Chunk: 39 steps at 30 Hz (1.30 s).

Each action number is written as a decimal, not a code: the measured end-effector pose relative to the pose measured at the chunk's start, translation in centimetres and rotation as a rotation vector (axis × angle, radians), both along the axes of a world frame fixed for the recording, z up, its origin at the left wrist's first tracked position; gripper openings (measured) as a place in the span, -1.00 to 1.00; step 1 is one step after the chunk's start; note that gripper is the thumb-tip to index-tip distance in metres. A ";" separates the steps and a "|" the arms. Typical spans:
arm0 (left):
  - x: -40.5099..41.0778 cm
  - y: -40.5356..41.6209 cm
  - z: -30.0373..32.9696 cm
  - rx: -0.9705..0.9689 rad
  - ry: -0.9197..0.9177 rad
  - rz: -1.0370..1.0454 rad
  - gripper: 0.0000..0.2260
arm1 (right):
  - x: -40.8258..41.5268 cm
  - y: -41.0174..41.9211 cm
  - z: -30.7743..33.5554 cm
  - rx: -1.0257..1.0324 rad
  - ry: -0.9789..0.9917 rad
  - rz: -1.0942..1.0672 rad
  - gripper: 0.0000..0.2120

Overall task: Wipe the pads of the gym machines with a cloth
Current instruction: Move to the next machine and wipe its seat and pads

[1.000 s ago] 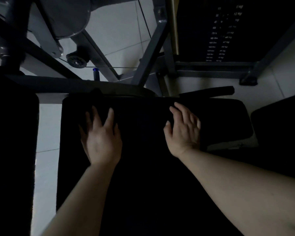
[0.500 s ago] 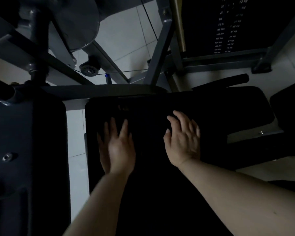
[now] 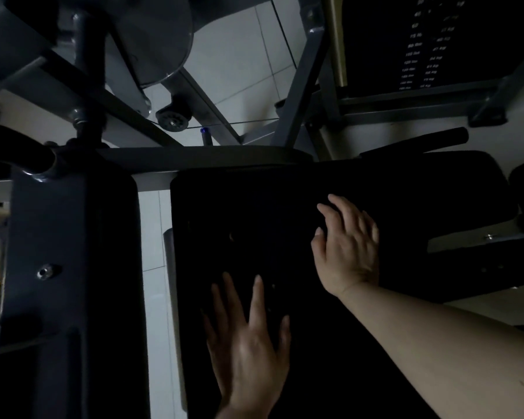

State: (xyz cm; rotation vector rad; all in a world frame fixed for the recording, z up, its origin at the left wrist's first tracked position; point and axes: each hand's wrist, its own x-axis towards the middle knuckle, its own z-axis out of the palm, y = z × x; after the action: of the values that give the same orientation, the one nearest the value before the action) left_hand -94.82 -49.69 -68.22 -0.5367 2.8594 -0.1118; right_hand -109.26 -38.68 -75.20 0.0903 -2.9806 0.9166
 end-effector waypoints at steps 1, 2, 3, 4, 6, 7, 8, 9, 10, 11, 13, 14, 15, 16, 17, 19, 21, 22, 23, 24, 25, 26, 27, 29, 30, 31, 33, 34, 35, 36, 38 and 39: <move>-0.8 -1.0 -0.3 -0.042 0.001 0.002 -0.44 | 0.0 0.0 0.0 0.003 -0.005 -0.001 -0.57; -2.3 -2.1 -0.8 -0.077 0.005 0.016 -0.46 | 0.0 -0.1 0.1 0.006 -0.008 -0.002 -0.57; -4.1 -3.3 -1.2 -0.118 0.027 0.039 -0.48 | 0.0 -0.1 0.1 0.007 -0.008 0.001 -0.57; -6.3 -4.4 -1.4 -0.148 0.060 0.070 -0.50 | 0.0 -0.1 0.1 0.007 -0.007 0.003 -0.57; -11.2 -6.5 -0.8 -0.153 0.104 0.143 -0.54 | -0.2 0.0 0.1 -0.007 -0.003 0.003 -0.57; -13.5 -7.3 -0.3 -0.118 0.104 0.220 -0.55 | -0.1 0.0 0.2 -0.013 -0.005 0.005 -0.57; -15.5 -8.0 0.2 -0.075 0.113 0.302 -0.54 | -0.1 0.0 0.2 -0.015 -0.008 0.007 -0.57; -16.9 -8.5 0.5 -0.045 0.136 0.358 -0.54 | -0.1 0.0 0.2 -0.014 -0.008 0.008 -0.57; -17.7 -8.7 0.7 -0.029 0.162 0.387 -0.55 | -0.2 0.0 0.2 -0.015 -0.008 0.009 -0.57; -17.6 -8.6 0.7 -0.025 0.180 0.392 -0.55 | -0.2 0.1 0.2 -0.018 -0.010 0.010 -0.57; -15.9 -7.6 0.5 -0.037 0.190 0.367 -0.54 | -0.2 0.1 0.2 -0.022 -0.013 0.010 -0.56; -14.6 -6.8 0.3 -0.047 0.194 0.354 -0.54 | -0.2 0.1 0.3 -0.020 -0.015 0.011 -0.56; -13.3 -5.9 0.3 -0.056 0.198 0.344 -0.53 | -0.2 0.1 0.3 -0.016 -0.017 0.013 -0.56; -12.0 -5.1 0.2 -0.061 0.193 0.343 -0.52 | -0.2 0.1 0.2 -0.012 -0.020 0.015 -0.56; -10.9 -4.4 0.1 -0.066 0.176 0.347 -0.51 | -0.2 0.1 0.3 -0.010 -0.021 0.015 -0.56; -10.6 -4.3 0.1 -0.091 0.130 0.324 -0.50 | -0.1 0.1 0.3 -0.010 -0.013 0.016 -0.57; -12.7 -6.1 0.3 -0.134 0.087 0.304 -0.50 | -0.1 0.2 0.3 -0.017 -0.008 0.024 -0.57; -14.3 -7.3 0.7 -0.139 0.078 0.315 -0.50 | -0.1 0.2 0.2 -0.023 -0.009 0.029 -0.57; -16.1 -8.5 1.2 -0.116 0.081 0.345 -0.52 | -0.1 0.2 0.2 -0.027 -0.008 0.030 -0.58; -17.5 -9.4 1.6 -0.078 0.100 0.385 -0.54 | -0.1 0.2 0.2 -0.027 -0.006 0.027 -0.58; -18.5 -10.0 1.9 -0.041 0.124 0.421 -0.56 | 0.0 0.1 0.1 -0.026 -0.001 0.023 -0.58; -18.8 -10.2 1.9 -0.024 0.149 0.429 -0.57 | 0.0 0.1 0.0 -0.027 0.002 0.019 -0.58; -18.6 -9.9 1.8 -0.030 0.164 0.413 -0.57 | 0.0 0.1 -0.1 -0.031 0.005 0.018 -0.59; -16.8 -9.1 1.6 -0.059 0.184 0.396 -0.54 | 0.0 0.1 -0.1 -0.033 0.020 0.023 -0.59; -15.3 -8.6 1.4 -0.076 0.183 0.400 -0.53 | -0.1 0.1 -0.1 -0.031 0.017 0.023 -0.59; -13.6 -8.0 1.1 -0.093 0.180 0.395 -0.53 | -0.1 0.1 0.0 -0.028 0.005 0.023 -0.58; -9.7 -6.2 0.6 -0.128 0.183 0.387 -0.52 | -0.1 0.0 0.0 -0.023 -0.012 0.024 -0.58; -7.9 -5.2 0.3 -0.129 0.163 0.389 -0.52 | 0.0 0.0 0.1 -0.021 -0.009 0.023 -0.58; -6.5 -4.2 0.1 -0.121 0.128 0.390 -0.51 | 0.0 0.0 0.1 -0.018 -0.004 0.021 -0.58; -5.7 -3.6 0.0 -0.115 0.094 0.388 -0.49 | 0.0 0.0 0.1 -0.015 -0.003 0.020 -0.58; -6.2 -3.9 0.0 -0.149 0.081 0.385 -0.49 | 0.1 0.0 0.1 -0.004 -0.002 0.022 -0.56; -7.4 -4.6 0.0 -0.156 0.072 0.401 -0.50 | 0.1 0.0 0.1 -0.002 0.002 0.020 -0.55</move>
State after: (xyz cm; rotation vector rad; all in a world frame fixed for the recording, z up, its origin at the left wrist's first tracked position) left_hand -102.23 -54.30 -68.20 -1.1520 2.7586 -0.2511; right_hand -109.19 -38.72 -75.14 0.1213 -2.9820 0.9210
